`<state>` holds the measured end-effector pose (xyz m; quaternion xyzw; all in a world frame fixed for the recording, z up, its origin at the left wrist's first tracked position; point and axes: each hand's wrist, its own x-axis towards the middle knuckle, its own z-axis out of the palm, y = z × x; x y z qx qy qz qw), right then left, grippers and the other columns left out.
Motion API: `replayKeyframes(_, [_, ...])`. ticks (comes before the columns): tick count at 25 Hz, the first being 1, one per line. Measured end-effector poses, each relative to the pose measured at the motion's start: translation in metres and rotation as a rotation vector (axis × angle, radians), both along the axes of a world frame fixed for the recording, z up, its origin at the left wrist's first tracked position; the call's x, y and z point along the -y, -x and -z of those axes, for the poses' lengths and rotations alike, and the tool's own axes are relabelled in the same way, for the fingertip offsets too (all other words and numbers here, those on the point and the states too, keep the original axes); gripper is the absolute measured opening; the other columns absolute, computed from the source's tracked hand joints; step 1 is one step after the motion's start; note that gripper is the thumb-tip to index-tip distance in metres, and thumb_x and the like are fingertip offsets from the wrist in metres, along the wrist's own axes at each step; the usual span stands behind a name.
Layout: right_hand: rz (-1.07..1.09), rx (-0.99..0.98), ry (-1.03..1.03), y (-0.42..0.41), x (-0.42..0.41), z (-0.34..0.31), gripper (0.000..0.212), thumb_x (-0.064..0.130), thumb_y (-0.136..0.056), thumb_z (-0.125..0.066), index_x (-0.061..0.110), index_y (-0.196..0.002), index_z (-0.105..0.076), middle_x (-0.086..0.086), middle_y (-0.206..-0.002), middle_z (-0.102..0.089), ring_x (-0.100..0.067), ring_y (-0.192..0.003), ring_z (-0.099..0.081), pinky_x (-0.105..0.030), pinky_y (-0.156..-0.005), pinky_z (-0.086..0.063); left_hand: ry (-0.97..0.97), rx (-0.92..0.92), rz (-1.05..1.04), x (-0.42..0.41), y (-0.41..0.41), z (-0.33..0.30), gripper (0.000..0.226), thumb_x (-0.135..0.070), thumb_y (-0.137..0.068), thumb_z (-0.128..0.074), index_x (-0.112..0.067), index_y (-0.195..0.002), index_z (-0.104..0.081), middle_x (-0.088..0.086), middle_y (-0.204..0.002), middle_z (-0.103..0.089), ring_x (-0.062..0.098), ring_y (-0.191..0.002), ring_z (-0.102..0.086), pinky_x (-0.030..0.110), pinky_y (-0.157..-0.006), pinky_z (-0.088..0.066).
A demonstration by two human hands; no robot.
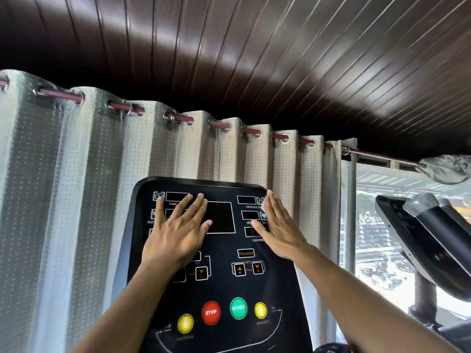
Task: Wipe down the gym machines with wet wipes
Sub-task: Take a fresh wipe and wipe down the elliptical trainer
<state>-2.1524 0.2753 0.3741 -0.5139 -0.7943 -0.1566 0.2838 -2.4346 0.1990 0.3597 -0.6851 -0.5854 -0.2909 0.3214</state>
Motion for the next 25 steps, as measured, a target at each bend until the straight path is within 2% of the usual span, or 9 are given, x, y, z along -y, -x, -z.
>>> replayKeyframes(3, [0.052, 0.091, 0.117, -0.002, 0.021, -0.011, 0.096, 0.082, -0.09, -0.01, 0.024, -0.154, 0.032, 0.01, -0.158, 0.044, -0.006, -0.148, 0.034, -0.038, -0.127, 0.01, 0.01, 0.02, 0.03, 0.006, 0.002, 0.0, 0.064, -0.059, -0.106, -0.001, -0.033, -0.164, 0.0, -0.019, -0.168, 0.015, 0.006, -0.155, 0.018, 0.059, -0.123, 0.016])
replayKeyframes(6, [0.018, 0.122, 0.197, 0.001, 0.041, 0.003, 0.105, 0.086, -0.083, -0.016, 0.025, -0.153, 0.033, 0.012, -0.156, 0.046, -0.004, -0.145, 0.039, -0.035, -0.125, 0.014, 0.05, 0.012, 0.026, 0.009, -0.001, -0.002, 0.066, -0.062, -0.106, -0.004, -0.032, -0.163, 0.005, -0.017, -0.168, 0.018, 0.007, -0.155, 0.021, 0.06, -0.121, 0.018])
replayKeyframes(9, [-0.086, 0.153, 0.241, 0.017, 0.067, 0.037, 0.096, 0.066, -0.101, -0.035, 0.027, -0.15, 0.038, 0.018, -0.15, 0.052, 0.0, -0.141, 0.044, -0.031, -0.121, 0.02, 0.04, 0.007, 0.027, 0.011, 0.001, -0.002, 0.069, -0.064, -0.105, -0.006, -0.03, -0.164, 0.001, -0.016, -0.17, 0.012, 0.008, -0.156, 0.018, 0.061, -0.122, 0.016])
replayKeyframes(13, [-0.081, 0.197, 0.21, 0.01, 0.093, 0.061, 0.084, 0.052, -0.108, -0.031, 0.024, -0.151, 0.036, 0.018, -0.151, 0.051, 0.003, -0.14, 0.043, -0.032, -0.124, 0.019, 0.063, 0.016, 0.03, 0.016, 0.002, -0.003, 0.07, -0.066, -0.104, -0.007, -0.03, -0.165, -0.005, -0.016, -0.171, 0.006, 0.005, -0.155, 0.016, 0.057, -0.124, 0.015])
replayKeyframes(16, [-0.031, 0.228, 0.107, 0.002, 0.096, 0.071, 0.079, 0.054, -0.108, -0.024, 0.025, -0.152, 0.035, 0.018, -0.153, 0.049, 0.001, -0.143, 0.041, -0.031, -0.122, 0.023, 0.022, 0.129, 0.017, 0.023, 0.007, 0.006, 0.072, -0.069, -0.102, -0.009, -0.031, -0.163, -0.007, -0.012, -0.172, 0.005, 0.005, -0.155, 0.017, 0.054, -0.124, 0.019])
replayKeyframes(18, [0.035, 0.225, 0.041, 0.001, 0.096, 0.077, 0.075, 0.058, -0.106, -0.016, 0.027, -0.153, 0.034, 0.017, -0.154, 0.048, -0.001, -0.143, 0.041, -0.035, -0.118, 0.027, -0.031, 0.252, -0.05, 0.03, 0.015, 0.013, 0.076, -0.072, -0.101, -0.009, -0.029, -0.163, -0.006, -0.01, -0.172, 0.007, 0.009, -0.156, 0.017, 0.055, -0.122, 0.022])
replayKeyframes(21, [0.071, 0.211, 0.012, -0.001, 0.09, 0.079, 0.077, 0.066, -0.104, -0.011, 0.027, -0.152, 0.035, 0.016, -0.154, 0.049, -0.002, -0.143, 0.043, -0.039, -0.118, 0.027, -0.03, 0.255, -0.092, 0.035, 0.029, 0.027, 0.088, -0.076, -0.093, 0.004, -0.027, -0.165, -0.008, -0.007, -0.171, 0.011, 0.012, -0.157, 0.013, 0.055, -0.127, 0.004])
replayKeyframes(23, [0.068, 0.212, 0.014, -0.004, 0.078, 0.07, 0.082, 0.07, -0.103, -0.011, 0.025, -0.152, 0.036, 0.014, -0.153, 0.05, -0.003, -0.142, 0.044, -0.038, -0.118, 0.026, -0.039, 0.177, -0.104, 0.033, 0.032, 0.04, 0.093, -0.075, -0.094, 0.002, -0.019, -0.163, -0.024, 0.001, -0.172, -0.004, 0.02, -0.159, -0.006, 0.058, -0.125, -0.018])
replayKeyframes(25, [0.064, 0.222, -0.007, -0.004, 0.06, 0.051, 0.087, 0.075, -0.1, -0.01, 0.023, -0.152, 0.036, 0.01, -0.155, 0.049, -0.004, -0.143, 0.043, -0.039, -0.12, 0.024, -0.013, 0.112, -0.154, 0.029, 0.031, 0.046, 0.091, -0.072, -0.099, -0.009, -0.008, -0.157, -0.038, 0.013, -0.168, -0.023, 0.03, -0.155, -0.025, 0.062, -0.118, -0.03])
